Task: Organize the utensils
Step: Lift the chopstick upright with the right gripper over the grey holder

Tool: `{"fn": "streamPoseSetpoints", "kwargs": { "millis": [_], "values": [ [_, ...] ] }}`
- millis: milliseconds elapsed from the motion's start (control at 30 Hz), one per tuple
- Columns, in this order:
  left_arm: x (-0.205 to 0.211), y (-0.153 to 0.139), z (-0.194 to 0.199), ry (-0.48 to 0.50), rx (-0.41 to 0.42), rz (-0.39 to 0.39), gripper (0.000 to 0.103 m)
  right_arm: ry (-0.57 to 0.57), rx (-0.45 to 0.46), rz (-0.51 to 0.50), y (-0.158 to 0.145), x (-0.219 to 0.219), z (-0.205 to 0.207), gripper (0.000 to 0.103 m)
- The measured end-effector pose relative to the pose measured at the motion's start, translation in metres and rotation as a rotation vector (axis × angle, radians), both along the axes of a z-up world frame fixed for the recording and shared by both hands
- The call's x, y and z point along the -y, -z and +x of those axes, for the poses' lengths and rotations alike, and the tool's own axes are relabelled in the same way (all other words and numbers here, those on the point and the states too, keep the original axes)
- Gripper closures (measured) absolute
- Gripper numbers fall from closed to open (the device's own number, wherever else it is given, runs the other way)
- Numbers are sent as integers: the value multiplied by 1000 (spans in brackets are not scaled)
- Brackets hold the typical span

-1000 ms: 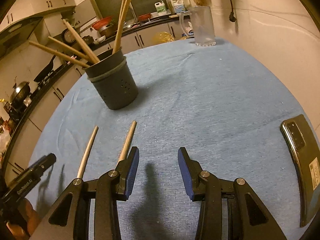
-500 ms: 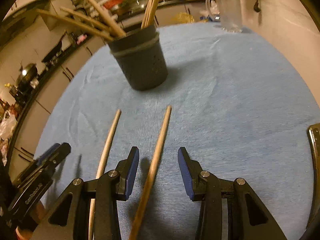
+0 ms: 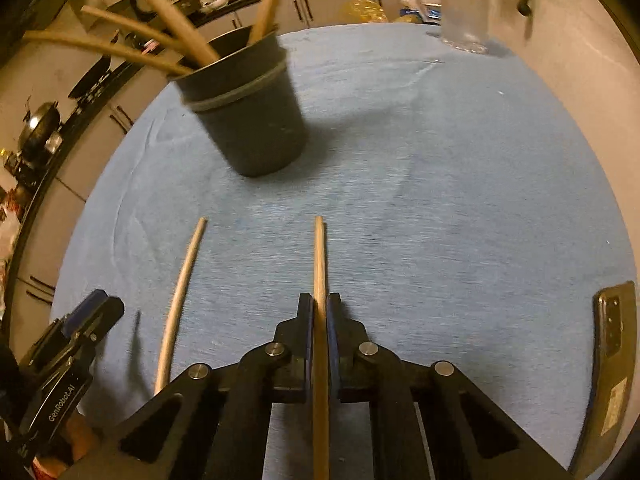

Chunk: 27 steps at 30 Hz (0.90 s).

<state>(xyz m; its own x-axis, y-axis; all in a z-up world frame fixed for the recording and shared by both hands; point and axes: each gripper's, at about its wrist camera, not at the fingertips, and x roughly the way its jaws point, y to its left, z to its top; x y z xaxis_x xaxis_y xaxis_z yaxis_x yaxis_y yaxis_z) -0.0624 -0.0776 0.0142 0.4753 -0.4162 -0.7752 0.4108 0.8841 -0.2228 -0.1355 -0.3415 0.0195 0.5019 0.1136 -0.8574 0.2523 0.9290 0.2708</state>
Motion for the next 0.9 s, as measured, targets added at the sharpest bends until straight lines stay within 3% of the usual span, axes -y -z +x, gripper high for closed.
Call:
{"fn": "streamPoseSetpoints", "kwargs": {
  "millis": [200,300,400,467,500,567,600,733,900],
  "values": [
    [29,-10,14,97,-124,-44,64,17,45,44,-4,9,-15,96],
    [50,-6,21,130,-193,-13,64,25,60,53,-6,12,-20,96],
    [71,-1,26,145,-208,69,68,31,76,57,-9,16,-24,96],
    [88,-1,26,143,-173,169,79,36,84,54,-11,18,-26,95],
    [94,-2,27,138,-170,198,81,38,89,56,-12,18,-26,95],
    [103,-2,29,127,-160,258,96,40,95,59,-13,19,-29,95],
    [105,-2,30,129,-154,268,97,40,100,59,-14,18,-30,95],
    [98,-4,32,117,-167,225,97,36,119,58,-20,18,-33,95],
    [72,-36,23,127,-120,57,97,30,168,50,-34,16,-39,95]
  ]
}}
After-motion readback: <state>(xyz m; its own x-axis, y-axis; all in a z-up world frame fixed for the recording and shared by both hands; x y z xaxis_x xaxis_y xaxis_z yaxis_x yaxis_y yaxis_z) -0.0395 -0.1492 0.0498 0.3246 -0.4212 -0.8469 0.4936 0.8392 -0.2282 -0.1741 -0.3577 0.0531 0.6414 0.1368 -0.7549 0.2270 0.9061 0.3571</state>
